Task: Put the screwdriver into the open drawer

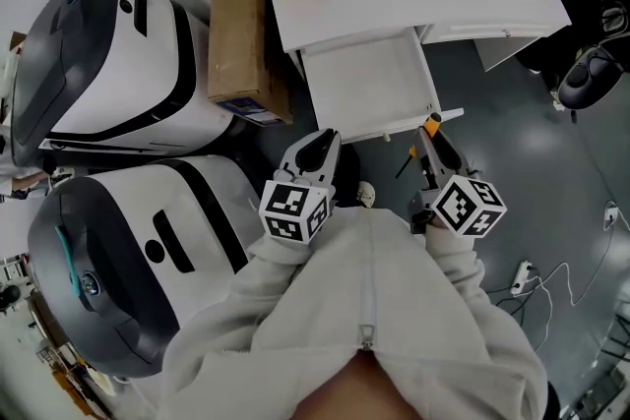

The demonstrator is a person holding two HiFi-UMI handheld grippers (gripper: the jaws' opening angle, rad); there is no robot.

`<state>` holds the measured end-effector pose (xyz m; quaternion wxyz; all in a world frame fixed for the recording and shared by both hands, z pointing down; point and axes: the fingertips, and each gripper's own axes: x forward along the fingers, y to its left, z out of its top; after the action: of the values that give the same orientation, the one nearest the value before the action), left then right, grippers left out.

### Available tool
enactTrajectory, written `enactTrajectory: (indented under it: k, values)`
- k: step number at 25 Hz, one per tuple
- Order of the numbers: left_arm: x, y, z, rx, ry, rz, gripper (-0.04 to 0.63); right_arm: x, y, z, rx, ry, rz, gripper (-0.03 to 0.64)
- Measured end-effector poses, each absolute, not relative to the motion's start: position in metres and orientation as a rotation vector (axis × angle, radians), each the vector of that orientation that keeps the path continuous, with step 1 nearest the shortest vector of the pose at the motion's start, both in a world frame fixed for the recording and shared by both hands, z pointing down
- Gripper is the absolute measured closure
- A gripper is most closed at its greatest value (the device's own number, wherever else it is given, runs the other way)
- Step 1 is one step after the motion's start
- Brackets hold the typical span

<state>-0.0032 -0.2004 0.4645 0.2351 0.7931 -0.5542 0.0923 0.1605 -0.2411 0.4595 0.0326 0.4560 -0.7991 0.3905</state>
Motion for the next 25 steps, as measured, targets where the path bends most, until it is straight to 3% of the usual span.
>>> enactTrajectory:
  k: [7,14,25]
  values:
    - [-0.016,-0.237,0.481,2.147,-1.491,0.255,0.552,0.138,-0.291,0.468,1.342,-2.421,1.215,0.491]
    - [-0.026,-0.274,0.501,2.122,-1.469,0.259,0.552,0.102,-0.359,0.499,1.205,-2.349,1.433,0.491]
    - [-0.041,-0.308,0.526,2.045,-1.461,0.267,0.552,0.081,-0.434,0.624,1.228,-2.059,1.367,0.491]
